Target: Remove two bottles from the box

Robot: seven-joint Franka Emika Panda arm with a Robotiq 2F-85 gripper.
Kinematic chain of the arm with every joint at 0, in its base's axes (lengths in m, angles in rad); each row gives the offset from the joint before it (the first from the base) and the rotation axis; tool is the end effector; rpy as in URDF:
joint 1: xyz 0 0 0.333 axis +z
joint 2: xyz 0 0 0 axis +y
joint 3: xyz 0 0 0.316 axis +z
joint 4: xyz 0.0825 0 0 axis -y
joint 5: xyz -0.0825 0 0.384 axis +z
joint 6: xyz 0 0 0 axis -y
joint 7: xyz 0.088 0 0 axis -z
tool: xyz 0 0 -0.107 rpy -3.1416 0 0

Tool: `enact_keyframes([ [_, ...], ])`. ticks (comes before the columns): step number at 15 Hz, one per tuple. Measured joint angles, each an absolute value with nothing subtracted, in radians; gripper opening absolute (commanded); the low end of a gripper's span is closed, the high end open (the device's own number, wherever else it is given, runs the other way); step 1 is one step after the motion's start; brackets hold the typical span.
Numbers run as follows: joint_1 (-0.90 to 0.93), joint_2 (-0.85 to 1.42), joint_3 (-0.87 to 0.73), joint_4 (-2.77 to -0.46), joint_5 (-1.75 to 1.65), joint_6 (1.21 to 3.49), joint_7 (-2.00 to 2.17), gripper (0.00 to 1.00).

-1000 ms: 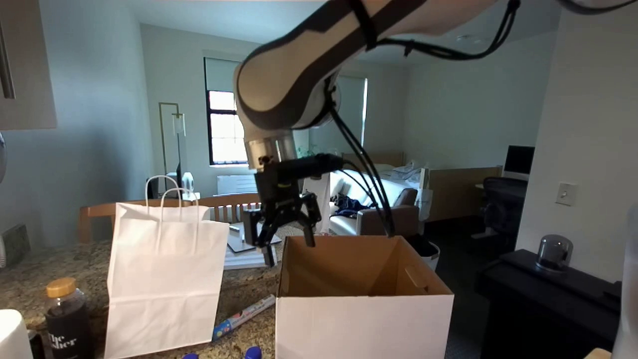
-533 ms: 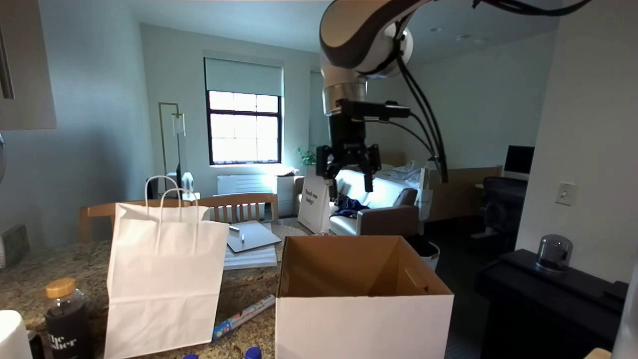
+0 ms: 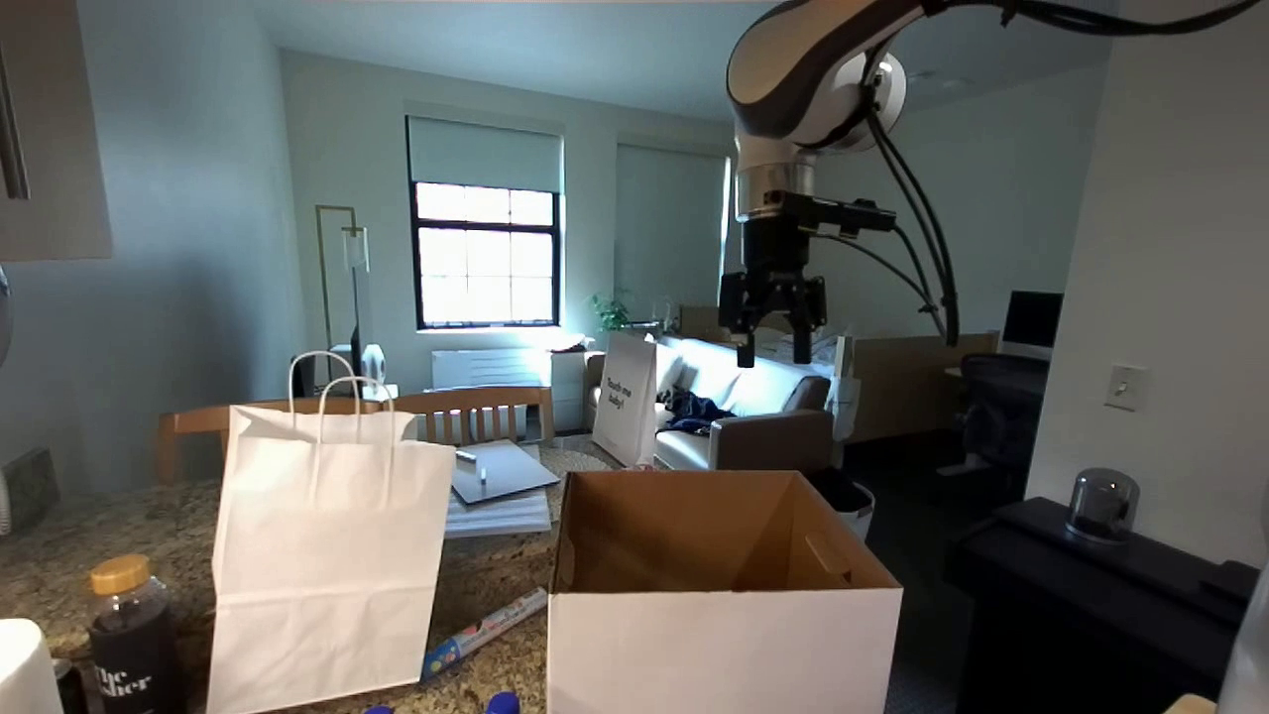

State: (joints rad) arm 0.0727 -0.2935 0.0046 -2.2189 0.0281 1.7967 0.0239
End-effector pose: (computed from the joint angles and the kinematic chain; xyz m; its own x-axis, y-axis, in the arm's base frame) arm 0.4483 0.0372 0.4860 0.9906 0.0461 -0.1290 0.0436 -0.9988 -0.0219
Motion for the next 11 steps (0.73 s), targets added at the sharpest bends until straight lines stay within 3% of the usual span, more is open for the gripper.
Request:
enact_keyframes([
  [11,0.071,-0.294,0.015,-2.239,0.013,1.82,0.012,1.0],
])
